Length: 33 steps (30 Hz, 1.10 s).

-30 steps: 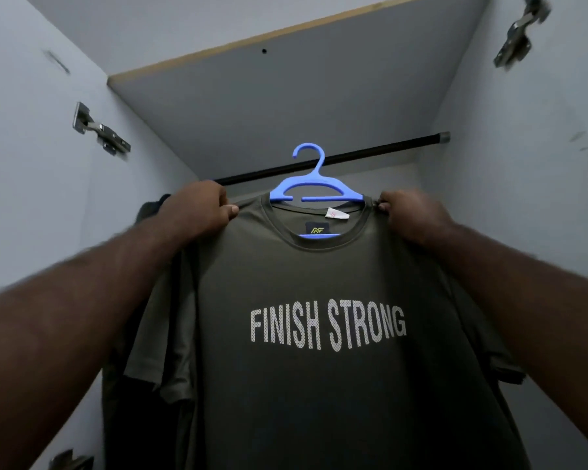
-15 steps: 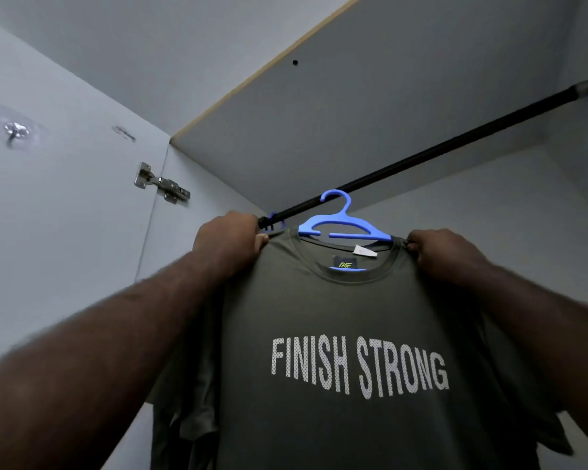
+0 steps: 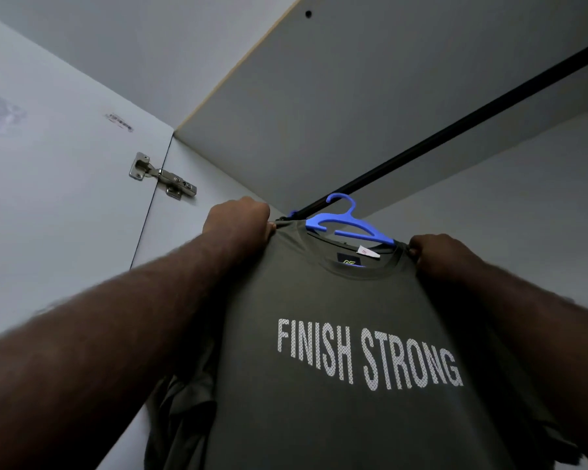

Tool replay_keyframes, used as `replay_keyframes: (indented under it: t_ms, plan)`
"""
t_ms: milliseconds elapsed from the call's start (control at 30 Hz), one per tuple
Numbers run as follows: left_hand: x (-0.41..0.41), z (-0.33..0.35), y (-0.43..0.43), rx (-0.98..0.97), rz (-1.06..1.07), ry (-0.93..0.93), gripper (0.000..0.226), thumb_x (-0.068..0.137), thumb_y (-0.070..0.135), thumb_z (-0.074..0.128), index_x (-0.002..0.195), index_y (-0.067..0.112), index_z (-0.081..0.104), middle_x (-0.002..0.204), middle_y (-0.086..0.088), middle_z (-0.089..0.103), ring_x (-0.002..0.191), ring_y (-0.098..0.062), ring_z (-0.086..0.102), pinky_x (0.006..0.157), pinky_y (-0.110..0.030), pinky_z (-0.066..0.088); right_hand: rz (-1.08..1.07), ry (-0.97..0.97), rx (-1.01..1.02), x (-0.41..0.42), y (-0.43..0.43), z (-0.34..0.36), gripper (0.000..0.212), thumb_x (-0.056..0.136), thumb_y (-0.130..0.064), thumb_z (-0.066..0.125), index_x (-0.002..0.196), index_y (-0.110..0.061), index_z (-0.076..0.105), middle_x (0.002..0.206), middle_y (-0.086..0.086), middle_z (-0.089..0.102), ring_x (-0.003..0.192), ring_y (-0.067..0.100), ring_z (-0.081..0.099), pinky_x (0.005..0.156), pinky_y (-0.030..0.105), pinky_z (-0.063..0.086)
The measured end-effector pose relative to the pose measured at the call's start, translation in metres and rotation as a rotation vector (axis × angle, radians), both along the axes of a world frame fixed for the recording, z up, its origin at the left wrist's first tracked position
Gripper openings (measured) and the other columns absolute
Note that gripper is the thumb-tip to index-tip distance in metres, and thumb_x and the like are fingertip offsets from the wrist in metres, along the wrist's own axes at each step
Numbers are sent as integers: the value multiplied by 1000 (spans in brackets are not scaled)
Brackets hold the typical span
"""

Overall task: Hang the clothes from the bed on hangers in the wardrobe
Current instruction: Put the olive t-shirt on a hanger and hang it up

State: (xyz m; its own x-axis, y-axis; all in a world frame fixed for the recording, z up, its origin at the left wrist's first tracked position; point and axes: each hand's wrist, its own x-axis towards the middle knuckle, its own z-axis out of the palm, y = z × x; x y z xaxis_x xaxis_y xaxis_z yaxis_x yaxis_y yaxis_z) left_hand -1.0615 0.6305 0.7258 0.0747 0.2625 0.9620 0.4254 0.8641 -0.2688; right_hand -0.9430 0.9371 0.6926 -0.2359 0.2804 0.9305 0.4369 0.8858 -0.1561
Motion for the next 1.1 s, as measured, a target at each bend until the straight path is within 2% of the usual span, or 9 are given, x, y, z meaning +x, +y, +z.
replay_keyframes:
  t_ms: [133,300,367,467,533,667,833,967,1100]
  plan:
    - [-20,12,2,-22,35,65,32,100,40,43,105,12,58,110,-15,60,98,-35,59,69,-33,35,3,69,35,-26,4,16,16,97,-14,49,105,-11,61,109,16,63,86,25,47,69,30,32]
    - [-40,16,2,-2,23,70,31,99,41,45,100,13,60,101,-13,58,91,-32,57,70,-32,37,1,76,49,-57,8,20,17,95,-13,51,107,-9,63,112,16,63,102,32,56,70,28,32]
    - [-48,18,3,10,21,65,33,98,42,46,100,13,61,94,-10,54,83,-29,52,69,-32,37,12,68,60,-65,10,21,17,95,-13,51,106,-10,63,112,16,63,99,31,56,71,28,33]
    - [-58,24,5,36,10,59,34,97,44,48,98,14,63,90,-10,52,80,-28,51,68,-32,38,25,70,74,-76,12,25,15,95,-14,51,104,-11,63,108,15,63,86,25,49,69,28,34]
    - [-62,30,9,42,-1,60,35,96,46,50,97,14,65,87,-8,50,78,-27,50,68,-32,40,24,60,69,-81,16,29,15,95,-14,50,104,-11,63,108,14,63,86,24,48,70,29,34]
    - [-61,39,12,26,-25,77,37,92,49,55,95,14,68,96,-12,59,80,-28,54,70,-33,44,31,33,33,-88,22,37,20,94,-14,51,109,-11,65,113,13,63,101,29,56,73,29,37]
    - [-63,43,11,10,-23,58,36,91,49,58,96,16,70,97,-12,61,81,-28,56,70,-32,45,56,-1,10,-105,27,35,23,93,-12,52,111,-11,67,115,13,64,105,29,57,75,28,38]
    - [-62,46,14,-3,-4,76,36,91,48,59,98,14,70,100,-12,61,87,-31,59,75,-36,50,62,-10,-6,-117,35,32,22,93,-12,52,110,-12,66,112,12,65,93,25,53,73,28,37]
    - [-64,54,20,4,-62,73,39,88,48,62,99,11,68,99,-14,61,88,-33,59,72,-37,47,72,-2,-17,-124,40,35,13,90,-10,54,100,-14,62,108,12,64,87,22,49,71,28,36]
